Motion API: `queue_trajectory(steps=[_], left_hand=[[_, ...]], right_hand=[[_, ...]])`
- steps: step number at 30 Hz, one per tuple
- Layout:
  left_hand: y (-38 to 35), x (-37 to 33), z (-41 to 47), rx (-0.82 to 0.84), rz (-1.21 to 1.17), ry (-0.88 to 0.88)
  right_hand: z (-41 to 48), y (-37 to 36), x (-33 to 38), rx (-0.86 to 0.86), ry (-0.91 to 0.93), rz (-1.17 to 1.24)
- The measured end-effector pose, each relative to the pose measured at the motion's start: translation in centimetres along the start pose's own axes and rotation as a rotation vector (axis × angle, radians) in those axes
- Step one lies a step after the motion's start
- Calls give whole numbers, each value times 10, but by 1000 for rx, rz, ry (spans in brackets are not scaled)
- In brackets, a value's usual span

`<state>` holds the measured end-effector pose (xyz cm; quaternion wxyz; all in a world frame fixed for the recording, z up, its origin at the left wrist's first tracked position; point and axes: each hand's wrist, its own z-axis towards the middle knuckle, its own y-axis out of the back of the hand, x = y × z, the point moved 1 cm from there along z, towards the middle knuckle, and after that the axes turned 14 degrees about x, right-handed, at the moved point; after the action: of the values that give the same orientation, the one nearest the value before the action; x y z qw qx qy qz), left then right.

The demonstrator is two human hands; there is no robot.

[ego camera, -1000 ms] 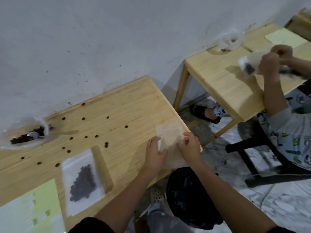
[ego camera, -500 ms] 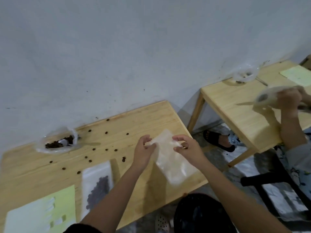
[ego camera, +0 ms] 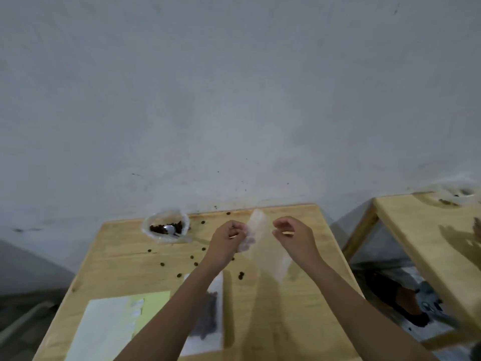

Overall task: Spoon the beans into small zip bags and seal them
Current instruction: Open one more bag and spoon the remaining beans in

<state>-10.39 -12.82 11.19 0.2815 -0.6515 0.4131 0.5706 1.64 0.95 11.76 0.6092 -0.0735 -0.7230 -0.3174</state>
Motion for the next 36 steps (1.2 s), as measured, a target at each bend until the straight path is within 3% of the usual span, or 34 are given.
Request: queue_trajectory(steps=[11,30,36], left_hand=[[10,-6,-21,-49,-16,-192],[20,-13,-26,-133,-72,-190],[19,-14,-23,-134,-44,-224]], right_hand=[[19,-53,44,152,-58,403],[20,-51,66,220,-76,471],[26,-54,66,102,-73,243]])
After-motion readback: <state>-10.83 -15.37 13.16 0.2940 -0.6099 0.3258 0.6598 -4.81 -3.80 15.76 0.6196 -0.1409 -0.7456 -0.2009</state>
